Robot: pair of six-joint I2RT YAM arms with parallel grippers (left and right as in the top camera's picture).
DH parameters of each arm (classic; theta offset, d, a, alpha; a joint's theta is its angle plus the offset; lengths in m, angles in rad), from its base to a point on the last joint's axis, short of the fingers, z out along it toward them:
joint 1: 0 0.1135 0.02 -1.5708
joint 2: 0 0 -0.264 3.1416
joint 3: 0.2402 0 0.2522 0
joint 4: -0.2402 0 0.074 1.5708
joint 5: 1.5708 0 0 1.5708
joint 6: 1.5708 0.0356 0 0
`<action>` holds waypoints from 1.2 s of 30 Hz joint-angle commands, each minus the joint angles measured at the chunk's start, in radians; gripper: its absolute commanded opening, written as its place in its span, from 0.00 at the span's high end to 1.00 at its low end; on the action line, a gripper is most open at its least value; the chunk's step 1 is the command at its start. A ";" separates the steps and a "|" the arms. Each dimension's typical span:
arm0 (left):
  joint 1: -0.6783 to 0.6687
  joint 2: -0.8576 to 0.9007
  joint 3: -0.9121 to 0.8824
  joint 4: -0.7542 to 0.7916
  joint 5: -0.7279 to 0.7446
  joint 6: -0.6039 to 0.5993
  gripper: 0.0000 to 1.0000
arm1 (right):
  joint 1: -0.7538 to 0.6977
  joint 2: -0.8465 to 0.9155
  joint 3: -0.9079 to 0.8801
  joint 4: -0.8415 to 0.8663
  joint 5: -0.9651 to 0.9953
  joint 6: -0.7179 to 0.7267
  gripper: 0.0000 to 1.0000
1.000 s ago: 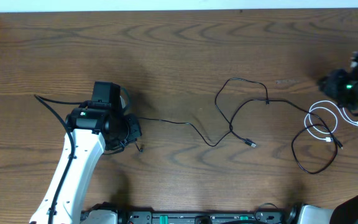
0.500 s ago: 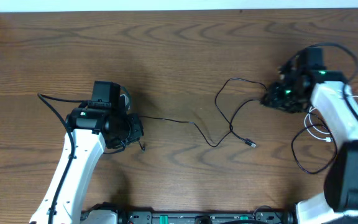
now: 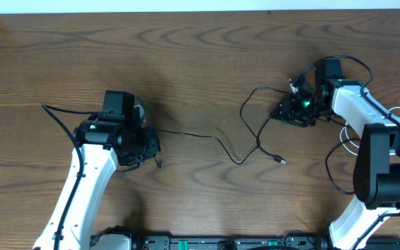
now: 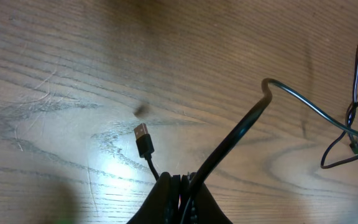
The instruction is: Untangle cables
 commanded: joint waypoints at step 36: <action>0.002 0.002 0.013 -0.001 0.015 0.020 0.93 | 0.106 0.008 -0.296 0.679 -0.161 0.267 0.99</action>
